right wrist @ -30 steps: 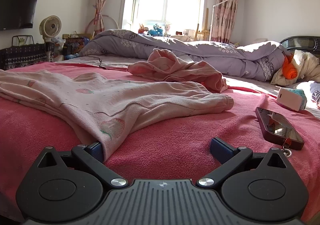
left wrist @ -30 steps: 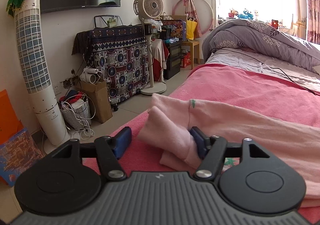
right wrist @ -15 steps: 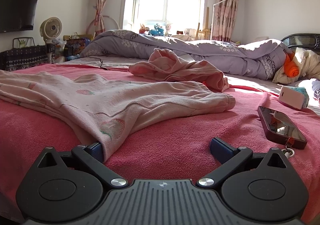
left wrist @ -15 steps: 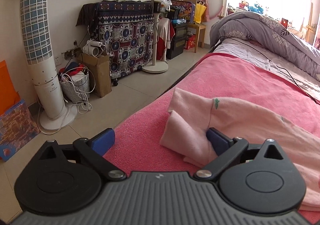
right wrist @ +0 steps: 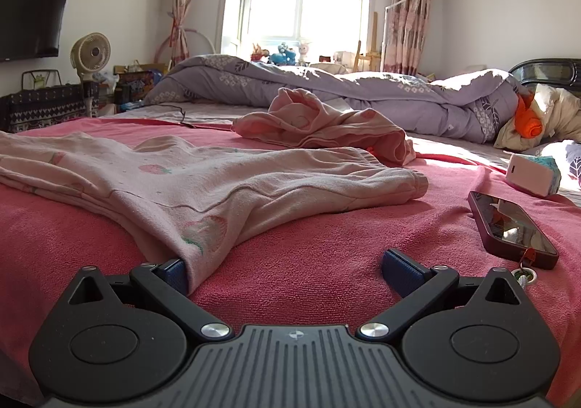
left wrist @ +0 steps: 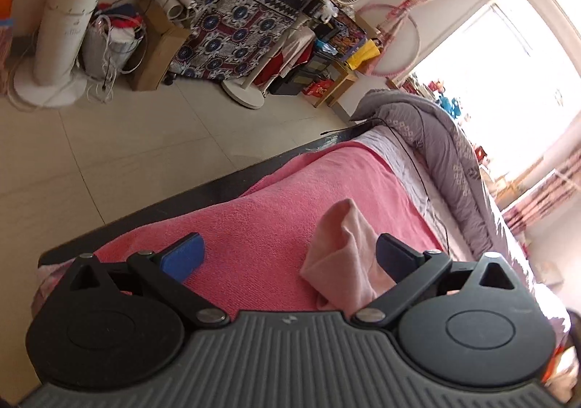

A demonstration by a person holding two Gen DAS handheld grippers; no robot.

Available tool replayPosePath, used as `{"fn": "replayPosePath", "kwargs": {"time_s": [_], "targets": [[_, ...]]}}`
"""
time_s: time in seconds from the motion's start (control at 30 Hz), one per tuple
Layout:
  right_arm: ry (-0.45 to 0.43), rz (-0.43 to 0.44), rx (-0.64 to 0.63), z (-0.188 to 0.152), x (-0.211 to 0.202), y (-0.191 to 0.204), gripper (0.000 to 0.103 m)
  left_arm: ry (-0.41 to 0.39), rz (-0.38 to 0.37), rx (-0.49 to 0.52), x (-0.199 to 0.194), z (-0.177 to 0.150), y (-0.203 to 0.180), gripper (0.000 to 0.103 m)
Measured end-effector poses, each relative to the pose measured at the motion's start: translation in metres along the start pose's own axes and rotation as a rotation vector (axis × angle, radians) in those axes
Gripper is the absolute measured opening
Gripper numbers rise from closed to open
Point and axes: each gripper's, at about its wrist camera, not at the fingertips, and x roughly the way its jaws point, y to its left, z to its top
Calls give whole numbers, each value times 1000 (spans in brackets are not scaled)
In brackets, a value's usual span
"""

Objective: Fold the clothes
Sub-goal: 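Withdraw the open left gripper from the folded pants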

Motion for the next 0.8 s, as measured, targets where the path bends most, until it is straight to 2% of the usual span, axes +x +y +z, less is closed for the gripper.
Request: {"fn": "replayPosePath", "kwargs": {"time_s": [0.03, 0.1, 0.4, 0.43, 0.57, 0.63, 0.7, 0.8], "targets": [[0, 0, 0, 0, 0, 0, 103, -2, 0, -9, -4, 0, 1, 100], [0, 0, 0, 0, 0, 0, 103, -5, -4, 81, -11, -8, -18, 100], [4, -2, -4, 1, 0, 1, 103, 157, -438, 807, -14, -140, -219, 101], [4, 0, -7, 2, 0, 0, 103, 176, -482, 881, -13, -159, -239, 101], [6, 13, -26, 3, 0, -1, 103, 262, -612, 1122, 7, -269, -301, 101], [7, 19, -38, 4, 1, -1, 103, 257, -617, 1218, 13, -310, -318, 101], [1, 30, -40, 4, 0, -3, 103, 283, -612, 1248, 22, -338, -328, 101], [-10, 47, -39, 4, 0, -4, 103, 382, -524, 1293, 39, -367, -327, 101]]}}
